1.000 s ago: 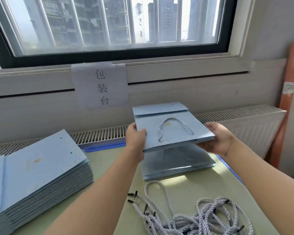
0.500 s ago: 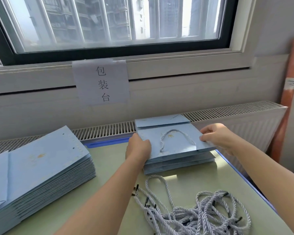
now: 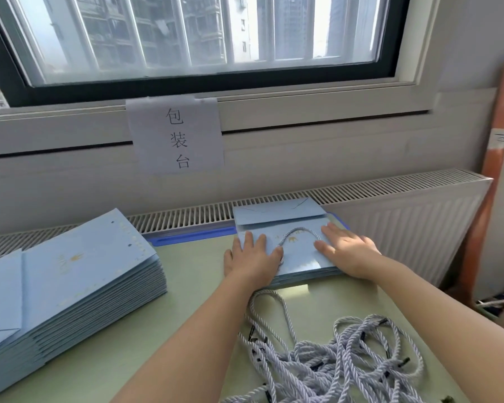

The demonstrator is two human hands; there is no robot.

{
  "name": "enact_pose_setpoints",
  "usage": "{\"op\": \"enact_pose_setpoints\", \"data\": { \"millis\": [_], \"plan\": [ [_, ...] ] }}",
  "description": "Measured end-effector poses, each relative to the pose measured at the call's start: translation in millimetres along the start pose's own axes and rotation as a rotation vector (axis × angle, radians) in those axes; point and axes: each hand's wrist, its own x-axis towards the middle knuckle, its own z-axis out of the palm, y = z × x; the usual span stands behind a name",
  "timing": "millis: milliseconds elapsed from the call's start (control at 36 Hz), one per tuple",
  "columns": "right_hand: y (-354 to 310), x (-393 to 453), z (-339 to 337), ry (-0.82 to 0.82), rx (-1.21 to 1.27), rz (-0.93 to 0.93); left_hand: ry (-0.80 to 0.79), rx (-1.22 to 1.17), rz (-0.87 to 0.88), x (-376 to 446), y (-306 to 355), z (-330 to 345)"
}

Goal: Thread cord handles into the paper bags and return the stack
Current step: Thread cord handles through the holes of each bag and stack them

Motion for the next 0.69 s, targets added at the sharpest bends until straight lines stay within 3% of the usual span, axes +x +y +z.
{"op": "enact_pose_setpoints", "data": {
  "millis": [167, 278, 361, 417, 500, 583, 694],
  "plan": [
    [-2, 3, -4, -0.024, -0.129, 0.046, -0.041, -0.024, 0.006, -6, 0, -9],
    [-20, -20, -17, 0.278, -0.252, 0.002, 0.139, -0.169, 0.056, -23, -5, -16],
    [-48, -55, -24, 0.405, -0.091, -0.221, 0.249, -0.281, 0.091, -45, -17, -19],
    [-68, -82, -22, 0.348, 0.012, -0.389, 0.302, -0.288, 0.097, -61, -29, -22],
    [-94, -113, -17, 0.219, -0.066, -0.531, 0.471, -0.189, 0.113, -87, -52, -33],
    [-110, -123, -10, 0.160, -0.130, -0.528, 0.677, -0.083, 0.103, -110, -83, -52],
    [-127, -123, -8, 0.202, -0.118, -0.473, 0.880, 0.020, -0.022, -131, -132, -73]
  ]
}}
